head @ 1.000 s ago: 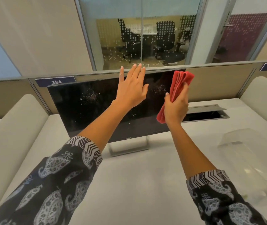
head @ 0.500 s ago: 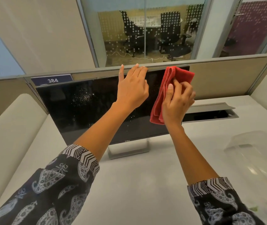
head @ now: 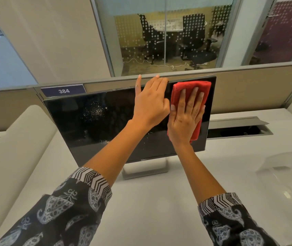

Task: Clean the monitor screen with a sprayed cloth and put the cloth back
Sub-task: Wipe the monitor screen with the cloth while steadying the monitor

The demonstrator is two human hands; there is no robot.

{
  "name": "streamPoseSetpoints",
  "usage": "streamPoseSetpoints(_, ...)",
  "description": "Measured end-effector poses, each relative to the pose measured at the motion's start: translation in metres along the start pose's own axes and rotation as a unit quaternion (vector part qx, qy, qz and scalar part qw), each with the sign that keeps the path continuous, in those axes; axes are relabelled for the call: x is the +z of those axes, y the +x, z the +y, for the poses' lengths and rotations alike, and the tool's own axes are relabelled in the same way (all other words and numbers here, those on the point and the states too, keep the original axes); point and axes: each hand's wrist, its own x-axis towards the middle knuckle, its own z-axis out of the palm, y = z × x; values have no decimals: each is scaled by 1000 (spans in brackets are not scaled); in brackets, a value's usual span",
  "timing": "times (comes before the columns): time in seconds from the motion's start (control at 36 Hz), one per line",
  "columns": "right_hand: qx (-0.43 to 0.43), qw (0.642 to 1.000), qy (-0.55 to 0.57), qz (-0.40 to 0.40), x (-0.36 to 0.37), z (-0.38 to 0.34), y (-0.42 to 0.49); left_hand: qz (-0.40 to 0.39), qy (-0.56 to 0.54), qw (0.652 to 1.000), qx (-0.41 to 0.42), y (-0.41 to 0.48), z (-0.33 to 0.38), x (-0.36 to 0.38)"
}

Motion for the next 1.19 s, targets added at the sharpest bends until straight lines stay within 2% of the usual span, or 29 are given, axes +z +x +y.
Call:
streamPoseSetpoints(0.14, -75, 997, -18, -16, 7, 18, -26, -5, 3, 1000, 8, 0, 2, 2)
streamPoseSetpoints(0.31, -120, 991, -22, -56, 9, 47, -67, -19, 15, 1000, 17, 0, 2, 1)
streamPoseSetpoints(0.44, -140, 983, -37, -111, 3, 81, -99, -26, 23, 999, 25, -2, 2, 0)
streamPoseSetpoints(0.53, -124, 983, -60, -124, -1, 95, -103, -32, 27, 999, 27, -3, 1, -1)
streamPoseSetpoints(0.67, -87, 988, -71, -107, -11, 93, -68, -38, 31, 998, 35, -4, 0, -3)
streamPoseSetpoints(0.97, -113, 992, -45, -31, -29, 36, 58, -34, 40, 998, 30, -4, 1, -2)
streamPoseSetpoints(1.08, -77, 996, -40, -11, -19, 22, 43, -30, 36, 998, 29, -3, 1, -1)
streamPoseSetpoints(1.19, -93, 995, -29, -37, -4, 38, -13, -23, 24, 999, 30, -2, 1, -1)
